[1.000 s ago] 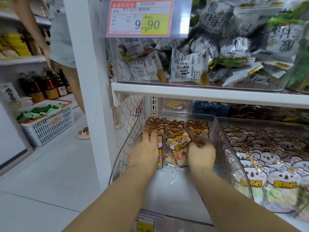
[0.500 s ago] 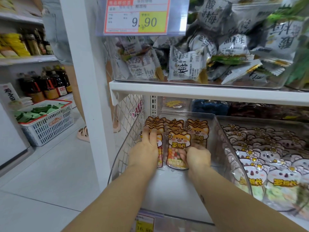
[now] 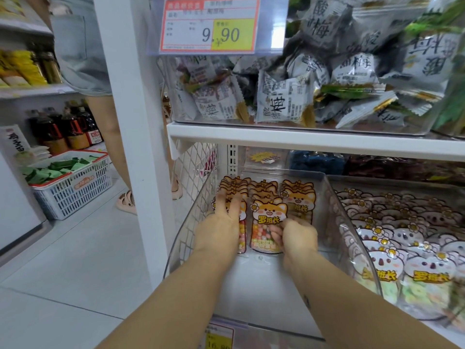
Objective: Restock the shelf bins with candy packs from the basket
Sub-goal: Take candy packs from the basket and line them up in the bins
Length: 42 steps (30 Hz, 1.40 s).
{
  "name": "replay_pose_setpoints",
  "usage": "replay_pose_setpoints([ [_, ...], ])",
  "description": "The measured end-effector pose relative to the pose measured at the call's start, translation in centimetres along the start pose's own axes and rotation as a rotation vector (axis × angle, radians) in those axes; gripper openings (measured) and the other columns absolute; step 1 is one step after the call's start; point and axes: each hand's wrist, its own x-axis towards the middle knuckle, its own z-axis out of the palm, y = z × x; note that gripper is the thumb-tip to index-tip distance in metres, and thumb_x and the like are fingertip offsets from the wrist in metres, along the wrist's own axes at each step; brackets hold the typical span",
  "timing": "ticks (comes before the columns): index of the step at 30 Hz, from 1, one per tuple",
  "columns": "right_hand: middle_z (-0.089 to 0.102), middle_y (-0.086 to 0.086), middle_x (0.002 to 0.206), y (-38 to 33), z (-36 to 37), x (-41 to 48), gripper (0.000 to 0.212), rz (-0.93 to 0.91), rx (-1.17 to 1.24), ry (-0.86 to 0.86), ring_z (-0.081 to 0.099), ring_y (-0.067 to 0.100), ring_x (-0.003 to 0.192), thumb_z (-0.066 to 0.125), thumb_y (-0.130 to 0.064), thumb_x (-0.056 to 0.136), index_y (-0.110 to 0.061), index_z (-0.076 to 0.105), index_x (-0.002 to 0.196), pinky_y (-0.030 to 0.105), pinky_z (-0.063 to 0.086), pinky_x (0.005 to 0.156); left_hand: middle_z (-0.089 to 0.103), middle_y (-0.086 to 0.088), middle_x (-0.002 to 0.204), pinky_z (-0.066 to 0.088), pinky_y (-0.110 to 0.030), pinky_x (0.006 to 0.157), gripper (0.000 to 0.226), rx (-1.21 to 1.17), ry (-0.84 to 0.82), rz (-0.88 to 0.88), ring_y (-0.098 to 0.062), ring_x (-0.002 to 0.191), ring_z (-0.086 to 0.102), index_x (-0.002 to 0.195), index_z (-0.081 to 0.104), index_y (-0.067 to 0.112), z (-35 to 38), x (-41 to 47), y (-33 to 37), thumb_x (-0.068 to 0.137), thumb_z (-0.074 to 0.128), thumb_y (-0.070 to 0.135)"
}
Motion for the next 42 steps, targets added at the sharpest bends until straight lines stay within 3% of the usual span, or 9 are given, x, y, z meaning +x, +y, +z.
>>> replay_pose_setpoints([
  [6, 0.071, 0.014, 0.082, 0.7, 0.1, 0.3, 0.015, -0.061, -0.175, -0.053, 0.069, 0.020, 0.069, 0.056, 0.002, 0.092, -0.008, 0.060, 0.103, 0.024, 0.059, 0.060, -0.018, -0.014, 0.163, 0.043, -0.032, 0.065, 0.094, 0.057, -0.020, 0.010, -0.025, 0.098, 0.066, 0.157, 0.000, 0.023, -0.1, 0.0, 0.1, 0.086, 0.057, 0.002],
  [8, 0.072, 0.012, 0.090, 1.3, 0.1, 0.9, 0.018, -0.118, -0.384, -0.022, 0.069, 0.025, 0.079, 0.065, -0.007, 0.087, -0.009, 0.063, 0.105, 0.039, 0.059, 0.076, -0.015, -0.013, 0.164, 0.046, -0.034, 0.069, 0.094, 0.077, -0.041, 0.020, -0.026, 0.104, 0.064, 0.158, 0.000, 0.021, 0.0, -0.1, 0.1, 0.086, 0.057, 0.001],
  [11, 0.064, 0.006, 0.098, 1.2, -0.2, 0.8, 0.021, -0.187, -0.648, 0.035, 0.062, 0.029, 0.096, 0.073, -0.019, 0.086, -0.014, 0.058, 0.100, 0.033, 0.050, 0.080, -0.004, -0.012, 0.163, 0.051, -0.035, 0.080, 0.091, 0.092, -0.049, 0.048, -0.029, 0.115, 0.058, 0.156, 0.007, 0.022, 0.0, -0.2, 0.0, 0.085, 0.062, 0.005],
  [18, 0.069, 0.009, 0.101, 1.6, 0.0, 1.5, 0.032, -0.149, -0.740, 0.001, 0.064, 0.032, 0.099, 0.080, -0.021, 0.078, -0.012, 0.062, 0.103, 0.038, 0.054, 0.085, 0.014, -0.017, 0.155, 0.046, -0.043, 0.081, 0.048, 0.247, -0.214, 0.400, -0.039, 0.124, 0.049, 0.146, 0.028, 0.021, -1.0, -1.2, 0.7, 0.102, 0.043, 0.012],
  [23, 0.068, 0.011, 0.102, 1.1, 0.1, 1.9, 0.029, -0.156, -0.770, -0.031, 0.063, 0.033, 0.101, 0.075, -0.012, 0.076, -0.011, 0.060, 0.100, 0.037, 0.054, 0.083, 0.005, -0.015, 0.161, 0.040, -0.049, 0.108, 0.047, 0.378, -0.297, 0.400, -0.039, 0.140, 0.029, 0.146, 0.035, 0.023, -0.9, -1.0, 0.7, 0.101, 0.047, 0.014],
  [29, 0.056, 0.018, 0.122, 1.5, -0.3, 1.2, 0.058, -0.061, -0.983, -0.012, 0.055, 0.037, 0.113, 0.071, -0.021, 0.074, 0.001, 0.054, 0.124, 0.035, 0.051, 0.088, 0.005, -0.011, 0.162, 0.032, -0.050, 0.112, 0.048, 0.390, -0.336, 0.357, -0.037, 0.145, 0.021, 0.149, 0.034, 0.027, -0.6, -1.2, 0.7, 0.103, 0.047, 0.020],
  [34, 0.059, 0.009, 0.098, 0.8, -1.2, 1.2, 0.020, -0.022, -1.028, -0.070, 0.058, 0.028, 0.091, 0.069, -0.017, 0.086, -0.003, 0.059, 0.097, 0.029, 0.049, 0.072, 0.020, -0.009, 0.148, 0.036, -0.046, 0.104, 0.044, 0.155, -0.348, 0.316, -0.041, 0.130, 0.033, 0.140, 0.044, 0.037, -0.8, -1.4, -0.2, 0.100, 0.048, 0.019],
  [38, 0.056, 0.005, 0.081, 0.9, -1.4, 1.1, 0.023, -0.060, -1.089, -0.101, 0.054, 0.025, 0.080, 0.071, -0.019, 0.087, -0.010, 0.053, 0.076, 0.024, 0.035, 0.049, 0.019, -0.004, 0.142, 0.039, -0.050, 0.105, 0.050, 0.089, -0.406, 0.300, -0.041, 0.128, 0.032, 0.139, 0.045, 0.045, -0.8, -1.6, -0.3, 0.096, 0.055, 0.021],
  [42, 0.065, 0.010, 0.096, 1.0, -1.0, 1.3, 0.018, -0.183, -1.152, -0.059, 0.056, 0.027, 0.081, 0.072, -0.021, 0.086, -0.008, 0.061, 0.091, 0.027, 0.041, 0.064, 0.015, -0.007, 0.145, 0.035, -0.050, 0.108, 0.059, 0.148, -0.430, 0.308, -0.040, 0.133, 0.024, 0.145, 0.039, 0.047, -0.5, -1.8, -0.3, 0.095, 0.056, 0.021],
])
